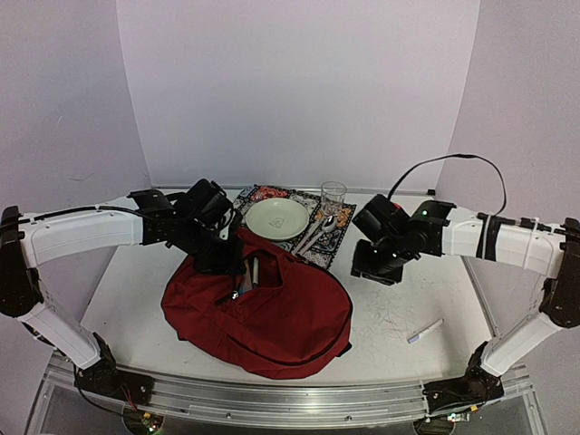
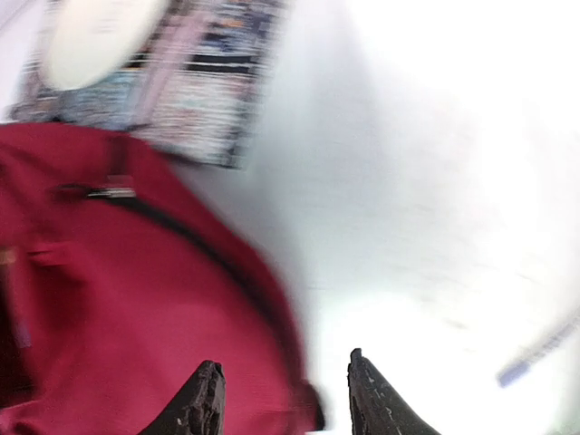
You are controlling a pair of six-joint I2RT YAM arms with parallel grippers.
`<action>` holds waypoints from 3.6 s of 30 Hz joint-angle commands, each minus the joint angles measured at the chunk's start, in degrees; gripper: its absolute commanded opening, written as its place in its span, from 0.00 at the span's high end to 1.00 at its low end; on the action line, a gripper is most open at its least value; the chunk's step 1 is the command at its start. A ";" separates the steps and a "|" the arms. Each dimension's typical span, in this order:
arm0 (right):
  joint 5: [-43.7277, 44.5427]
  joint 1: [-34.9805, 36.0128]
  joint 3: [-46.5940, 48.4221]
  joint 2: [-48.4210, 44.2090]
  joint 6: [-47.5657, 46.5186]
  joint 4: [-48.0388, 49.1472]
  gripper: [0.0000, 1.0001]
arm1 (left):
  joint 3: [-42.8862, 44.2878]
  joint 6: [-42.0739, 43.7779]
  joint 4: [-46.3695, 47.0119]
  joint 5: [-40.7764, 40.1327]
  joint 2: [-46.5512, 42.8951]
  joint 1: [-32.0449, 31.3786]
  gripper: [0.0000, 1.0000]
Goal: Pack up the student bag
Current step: Place the pen in the lower front pocket of the bag, then pick up the pen from the center of the board, then place the pen in the lower front pocket of the bag.
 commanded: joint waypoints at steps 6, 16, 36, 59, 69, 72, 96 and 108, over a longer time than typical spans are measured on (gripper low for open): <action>2.70 -6.74 -18.60 -13.56 9.68 -14.34 0.51 | -0.98 1.88 2.37 -1.74 -2.61 0.89 1.00; 0.56 -13.74 -32.18 -20.41 14.75 -12.22 0.51 | -0.20 3.52 2.41 -0.61 -1.92 1.02 1.00; -6.44 -28.43 -37.87 -17.58 5.67 1.94 0.57 | -0.35 3.93 2.46 0.79 -2.53 1.10 1.00; -15.79 -28.39 -30.76 -1.92 -2.89 11.08 0.74 | 0.68 3.79 2.80 0.42 -1.77 1.19 1.00; -18.14 -28.34 -27.16 -2.27 -6.80 12.05 1.00 | 0.87 3.37 2.78 0.05 -1.33 1.19 1.00; -19.32 -28.30 -25.11 -2.73 -7.78 12.07 1.00 | 1.36 3.37 2.77 0.10 -0.80 1.22 1.00; -36.60 -14.27 -8.54 -6.34 -7.55 19.60 1.00 | 2.19 3.17 3.24 -0.22 0.02 1.33 1.00; -42.05 -0.05 3.91 8.80 -4.23 27.57 1.00 | 2.40 2.94 3.87 -0.21 -0.19 1.63 1.00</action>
